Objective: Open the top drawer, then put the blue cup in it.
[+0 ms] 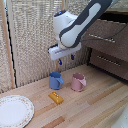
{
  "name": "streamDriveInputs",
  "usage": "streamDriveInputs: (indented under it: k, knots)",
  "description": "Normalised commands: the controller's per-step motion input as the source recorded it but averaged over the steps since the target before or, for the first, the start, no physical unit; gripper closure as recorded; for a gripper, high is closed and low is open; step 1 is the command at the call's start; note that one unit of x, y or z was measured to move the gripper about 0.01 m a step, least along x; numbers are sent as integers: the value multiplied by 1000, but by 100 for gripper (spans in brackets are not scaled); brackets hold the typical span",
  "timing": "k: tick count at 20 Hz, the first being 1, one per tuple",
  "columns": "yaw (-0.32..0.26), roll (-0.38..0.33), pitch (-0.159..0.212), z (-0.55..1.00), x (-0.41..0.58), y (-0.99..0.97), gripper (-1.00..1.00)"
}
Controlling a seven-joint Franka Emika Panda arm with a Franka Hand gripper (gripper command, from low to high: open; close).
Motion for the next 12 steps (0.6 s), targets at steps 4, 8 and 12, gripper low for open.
streamDriveInputs:
  k: [4,8,12]
  knots:
    - [-37,140,15,-314,251,61,-100]
    - [-35,111,0,-296,291,19,-100]
    - [-40,119,-2,-347,362,0,-100]
